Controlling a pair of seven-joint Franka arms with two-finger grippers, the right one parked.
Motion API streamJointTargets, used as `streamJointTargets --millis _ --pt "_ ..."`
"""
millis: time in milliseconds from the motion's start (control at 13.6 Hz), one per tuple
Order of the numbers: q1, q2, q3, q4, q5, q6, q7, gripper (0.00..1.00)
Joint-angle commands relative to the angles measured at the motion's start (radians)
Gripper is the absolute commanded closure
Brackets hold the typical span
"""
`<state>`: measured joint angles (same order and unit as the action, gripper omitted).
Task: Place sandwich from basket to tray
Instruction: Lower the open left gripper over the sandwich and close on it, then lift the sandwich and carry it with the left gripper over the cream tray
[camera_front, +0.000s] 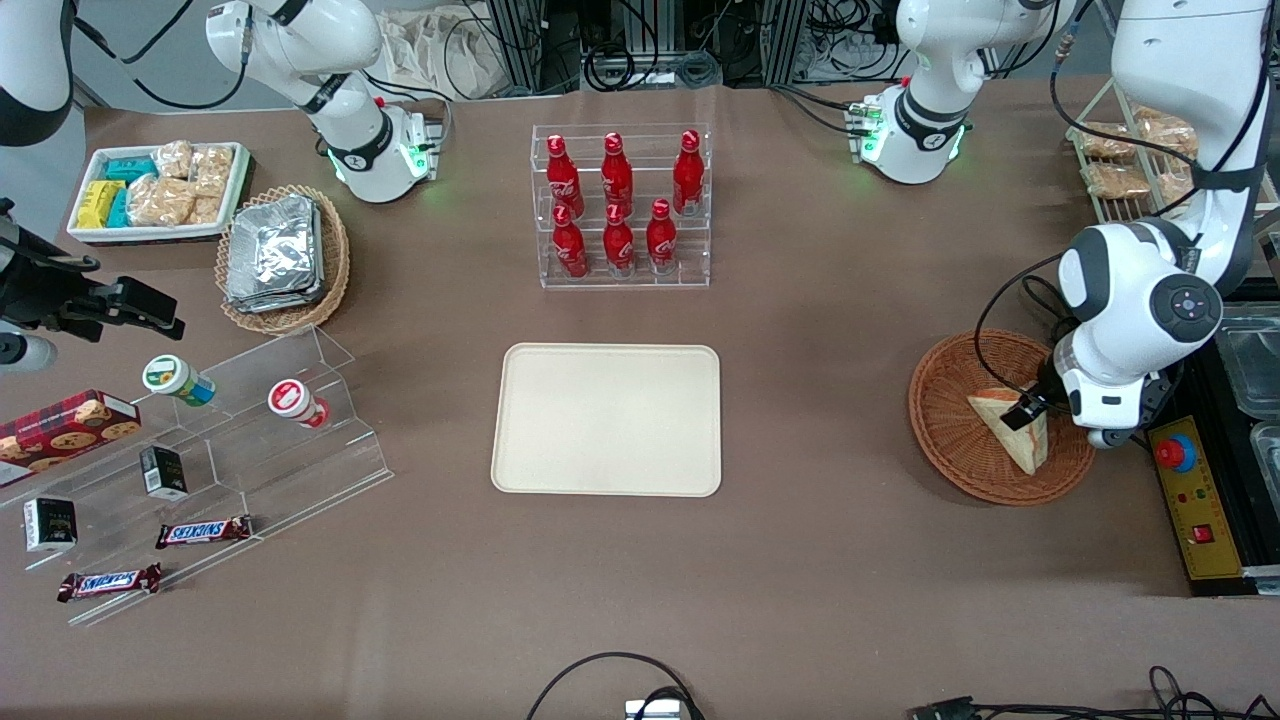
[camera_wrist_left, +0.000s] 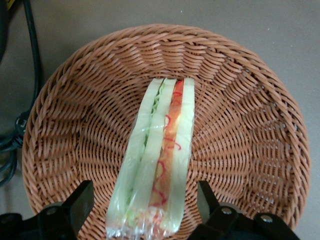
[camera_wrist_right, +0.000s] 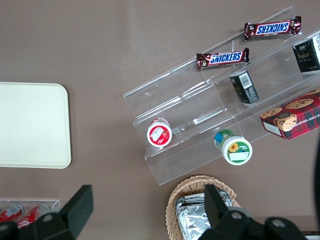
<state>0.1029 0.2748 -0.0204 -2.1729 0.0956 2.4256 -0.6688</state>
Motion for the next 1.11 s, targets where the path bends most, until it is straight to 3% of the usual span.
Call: streamJointTargets --millis 0,74,147,368,589,1032 --pt "-0.002 0.050 0.002 0.050 0.024 0.006 -0.015 0.70" --pt "-0.002 0.049 0.002 0.053 0.024 0.006 -0.014 0.93" --pt "-0.002 0.043 0.000 0.054 0.024 0.003 -0.014 1.00" --pt "-0.008 0.015 -0.009 0.091 0.019 -0.051 -0.022 1.00" --pt "-0.009 -0.028 -0.061 0.215 0.018 -0.292 -0.003 1.00" --pt "-0.008 -0.011 -0.294 0.566 0.006 -0.738 0.035 1.00"
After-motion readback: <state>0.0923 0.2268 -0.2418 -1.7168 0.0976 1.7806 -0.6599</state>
